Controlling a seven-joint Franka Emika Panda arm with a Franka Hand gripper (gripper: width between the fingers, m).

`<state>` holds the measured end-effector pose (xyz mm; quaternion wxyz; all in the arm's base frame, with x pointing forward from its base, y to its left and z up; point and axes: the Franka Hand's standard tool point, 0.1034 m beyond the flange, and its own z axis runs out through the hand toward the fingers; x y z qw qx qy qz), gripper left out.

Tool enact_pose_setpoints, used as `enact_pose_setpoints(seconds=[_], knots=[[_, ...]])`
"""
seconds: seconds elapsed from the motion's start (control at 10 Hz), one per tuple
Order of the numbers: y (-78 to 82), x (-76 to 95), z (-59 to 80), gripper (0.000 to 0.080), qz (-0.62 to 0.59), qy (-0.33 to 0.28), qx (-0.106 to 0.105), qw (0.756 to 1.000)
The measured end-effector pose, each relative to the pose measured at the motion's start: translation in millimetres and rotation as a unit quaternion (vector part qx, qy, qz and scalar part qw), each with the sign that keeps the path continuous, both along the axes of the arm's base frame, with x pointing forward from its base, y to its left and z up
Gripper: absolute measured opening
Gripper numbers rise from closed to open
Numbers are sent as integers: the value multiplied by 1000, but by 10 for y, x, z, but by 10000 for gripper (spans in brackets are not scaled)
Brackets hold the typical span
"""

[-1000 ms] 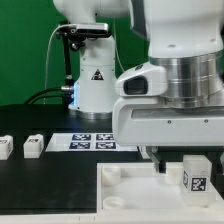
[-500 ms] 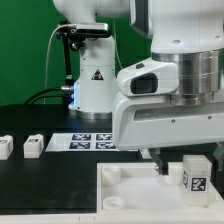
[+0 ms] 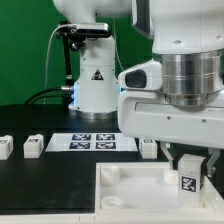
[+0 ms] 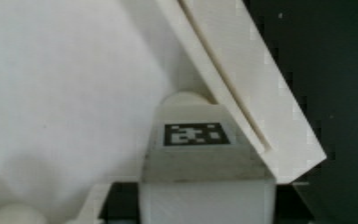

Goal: Assemble one leg

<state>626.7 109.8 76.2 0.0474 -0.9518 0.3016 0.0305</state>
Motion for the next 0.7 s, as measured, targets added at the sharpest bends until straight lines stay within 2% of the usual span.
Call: enact_pose_setpoints(seconds=[0.1, 0.2, 0.4, 0.5, 0.6, 0.7], knots=[[11, 14, -8, 291, -64, 1, 3, 998], [10, 8, -12, 291, -165, 3, 10, 986], [7, -18, -13, 291, -337, 13, 32, 941], [17, -16, -15, 291, -400, 24, 35, 916], [35, -7, -16, 292, -475, 34, 36, 879], [39, -4, -16, 292, -499, 38, 36, 865]])
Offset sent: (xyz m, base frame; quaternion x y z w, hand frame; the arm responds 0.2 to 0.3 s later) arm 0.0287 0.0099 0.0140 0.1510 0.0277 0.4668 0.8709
